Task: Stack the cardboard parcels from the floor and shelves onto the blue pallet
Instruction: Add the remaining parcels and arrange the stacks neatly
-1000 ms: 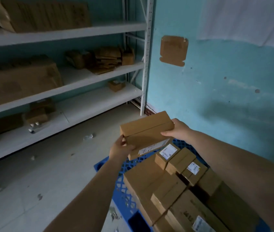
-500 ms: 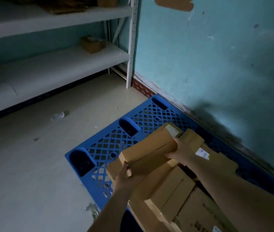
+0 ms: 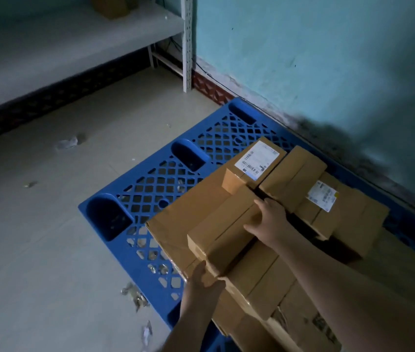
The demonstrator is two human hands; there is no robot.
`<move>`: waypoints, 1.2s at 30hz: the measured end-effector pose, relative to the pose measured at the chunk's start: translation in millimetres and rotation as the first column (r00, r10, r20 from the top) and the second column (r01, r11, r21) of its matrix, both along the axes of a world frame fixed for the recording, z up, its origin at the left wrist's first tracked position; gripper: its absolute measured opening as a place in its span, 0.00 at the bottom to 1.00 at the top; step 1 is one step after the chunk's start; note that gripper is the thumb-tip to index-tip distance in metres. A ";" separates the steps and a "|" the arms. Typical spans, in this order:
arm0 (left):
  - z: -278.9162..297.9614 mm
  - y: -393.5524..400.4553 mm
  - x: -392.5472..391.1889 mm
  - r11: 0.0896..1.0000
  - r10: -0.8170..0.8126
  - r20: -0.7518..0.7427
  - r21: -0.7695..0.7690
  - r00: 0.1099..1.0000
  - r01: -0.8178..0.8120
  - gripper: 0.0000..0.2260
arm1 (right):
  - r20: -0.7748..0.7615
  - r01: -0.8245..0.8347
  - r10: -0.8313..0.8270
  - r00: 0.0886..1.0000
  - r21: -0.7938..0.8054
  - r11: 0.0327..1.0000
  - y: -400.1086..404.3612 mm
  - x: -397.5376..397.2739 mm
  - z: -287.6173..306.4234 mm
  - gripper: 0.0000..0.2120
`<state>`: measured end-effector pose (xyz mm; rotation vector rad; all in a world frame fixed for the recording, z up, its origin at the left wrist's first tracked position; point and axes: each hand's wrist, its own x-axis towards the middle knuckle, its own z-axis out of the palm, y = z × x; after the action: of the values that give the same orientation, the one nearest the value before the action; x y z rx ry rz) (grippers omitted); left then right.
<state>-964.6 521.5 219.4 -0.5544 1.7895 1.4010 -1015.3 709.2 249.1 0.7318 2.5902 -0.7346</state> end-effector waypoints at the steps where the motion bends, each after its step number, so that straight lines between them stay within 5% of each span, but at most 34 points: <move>1: 6.9 -4.1 -4.1 0.999 0.008 -0.040 -0.049 0.999 -0.010 0.30 | -0.027 -0.004 0.003 1.000 -0.047 0.999 -1.7 -0.2 6.6 0.39; 8: 107.8 -22.5 -38.0 0.991 0.125 -0.250 -0.015 0.960 -0.133 0.29 | -0.190 -0.098 0.013 0.982 -0.443 0.891 -27.4 3.2 113.8 0.46; 14: 205.5 -55.8 28.9 0.956 0.289 -0.351 0.058 0.891 -0.287 0.31 | -0.219 -0.241 0.157 0.963 -0.441 0.864 -45.2 60.6 211.3 0.44; 20: 239.9 -87.8 145.7 0.879 0.473 -0.235 0.060 0.849 -0.473 0.30 | -0.181 -0.333 0.279 0.943 -0.491 0.805 -70.3 145.0 252.3 0.44; 26: 196.0 -125.4 246.3 0.834 0.535 -0.218 -0.019 0.816 -0.552 0.27 | -0.075 -0.388 0.415 0.907 -0.536 0.750 -127.3 209.3 191.4 0.42; 36: 1.9 -168.9 389.4 0.835 0.521 -0.038 -0.188 0.853 -0.518 0.28 | 0.172 -0.407 0.516 0.839 -0.431 0.805 -183.7 320.4 -40.0 0.45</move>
<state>-575.2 352.7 221.3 -1.2285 1.8511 1.5706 -694.9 525.4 209.1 0.0539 2.1370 -0.8573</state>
